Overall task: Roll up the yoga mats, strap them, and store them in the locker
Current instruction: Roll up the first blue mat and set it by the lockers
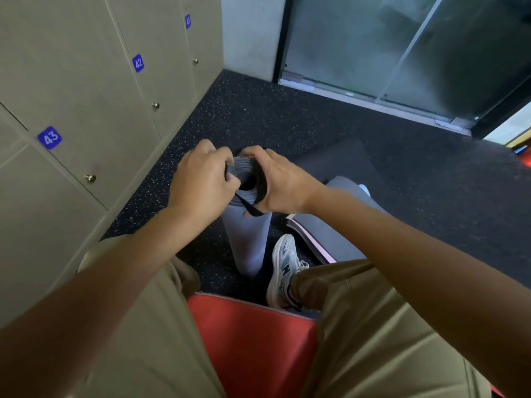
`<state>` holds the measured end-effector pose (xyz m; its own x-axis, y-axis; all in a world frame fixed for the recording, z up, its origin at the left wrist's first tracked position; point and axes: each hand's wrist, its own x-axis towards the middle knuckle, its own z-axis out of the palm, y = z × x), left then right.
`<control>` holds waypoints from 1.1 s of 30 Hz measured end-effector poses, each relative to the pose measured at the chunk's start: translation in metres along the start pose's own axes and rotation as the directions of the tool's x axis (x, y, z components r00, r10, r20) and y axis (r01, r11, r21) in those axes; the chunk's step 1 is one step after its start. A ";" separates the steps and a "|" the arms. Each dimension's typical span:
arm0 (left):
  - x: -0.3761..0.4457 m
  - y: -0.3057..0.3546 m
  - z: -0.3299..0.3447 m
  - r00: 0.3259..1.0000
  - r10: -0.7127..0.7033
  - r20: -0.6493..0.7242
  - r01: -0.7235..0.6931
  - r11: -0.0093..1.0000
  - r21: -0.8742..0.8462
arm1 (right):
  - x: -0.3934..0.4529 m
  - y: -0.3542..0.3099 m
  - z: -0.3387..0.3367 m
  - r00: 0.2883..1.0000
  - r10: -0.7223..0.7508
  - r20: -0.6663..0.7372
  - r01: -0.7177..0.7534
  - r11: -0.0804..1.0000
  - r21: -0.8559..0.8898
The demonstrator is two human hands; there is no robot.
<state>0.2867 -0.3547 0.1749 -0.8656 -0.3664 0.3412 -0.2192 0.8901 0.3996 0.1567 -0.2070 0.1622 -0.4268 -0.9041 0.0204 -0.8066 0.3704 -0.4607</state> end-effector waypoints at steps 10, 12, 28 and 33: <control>0.018 0.016 -0.018 0.975 0.040 0.221 0.021 0.963 -0.268 | -0.006 0.013 -0.008 0.999 0.049 0.008 -0.049 0.998 0.029; 0.015 0.020 -0.012 0.969 0.059 0.238 -0.003 0.973 -0.231 | -0.005 0.016 -0.001 1.000 0.021 -0.018 -0.020 0.998 0.056; 0.017 0.037 0.001 0.974 -0.108 0.200 0.030 0.934 0.356 | -0.015 0.008 0.006 0.999 -0.022 -0.035 0.023 0.999 0.038; 0.012 0.020 -0.013 0.959 -0.042 0.281 -0.076 0.915 0.396 | -0.014 0.007 0.009 1.000 0.002 -0.004 -0.002 1.000 0.005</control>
<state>0.2782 -0.3451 0.1983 -0.9472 -0.3127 0.0716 -0.3133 0.9497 0.0029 0.1607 -0.1931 0.1506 -0.4304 -0.9023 0.0233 -0.8035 0.3712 -0.4655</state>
